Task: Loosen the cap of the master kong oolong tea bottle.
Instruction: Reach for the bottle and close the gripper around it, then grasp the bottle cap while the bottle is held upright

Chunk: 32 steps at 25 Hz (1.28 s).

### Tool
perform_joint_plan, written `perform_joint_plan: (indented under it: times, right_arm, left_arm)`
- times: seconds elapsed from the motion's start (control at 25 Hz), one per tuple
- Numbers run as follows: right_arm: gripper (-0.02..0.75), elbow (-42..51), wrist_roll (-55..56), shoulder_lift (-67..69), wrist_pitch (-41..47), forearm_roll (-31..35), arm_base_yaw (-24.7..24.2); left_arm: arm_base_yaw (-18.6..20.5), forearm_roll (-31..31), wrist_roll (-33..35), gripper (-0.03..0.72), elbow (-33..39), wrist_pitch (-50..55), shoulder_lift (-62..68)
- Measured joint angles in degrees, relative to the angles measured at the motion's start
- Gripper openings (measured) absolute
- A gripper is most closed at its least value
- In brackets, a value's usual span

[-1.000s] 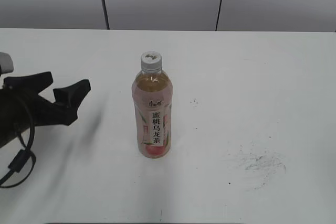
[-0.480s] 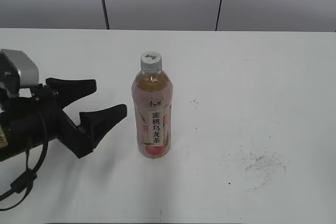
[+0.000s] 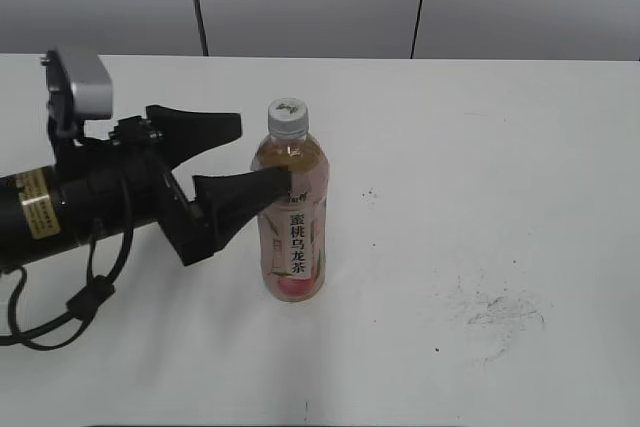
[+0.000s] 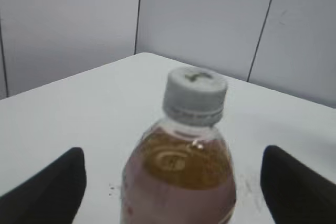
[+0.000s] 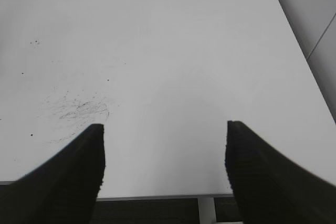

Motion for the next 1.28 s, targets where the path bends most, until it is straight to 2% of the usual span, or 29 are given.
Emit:
perform_joint_plan:
  times: [0.44, 0.6, 0.76, 1.08, 1.28]
  right_arm:
    - [0.535, 0.00, 0.00, 0.00, 0.00, 0.00, 0.00]
    - [0.535, 0.00, 0.00, 0.00, 0.00, 0.00, 0.00]
    - [0.535, 0.00, 0.00, 0.00, 0.00, 0.00, 0.00]
    - [0.535, 0.00, 0.00, 0.00, 0.00, 0.12, 0.00]
    - [0.535, 0.00, 0.00, 0.00, 0.00, 3.17, 0.00]
  left_arm:
    - [-7.66, -2.02, -0.16, 0.594, -10.93, -0.21, 12.14]
    - [-7.94, -2.51, -0.04, 0.558, -11.68, -0.03, 14.47]
    - [-7.94, -2.90, 1.76, 0.447, -11.73, -0.01, 14.47]
    - [-7.94, -2.89, 2.50, 0.446, -11.73, -0.01, 14.47]
    - [-7.94, -2.89, 2.50, 0.446, -11.73, -0.01, 14.47]
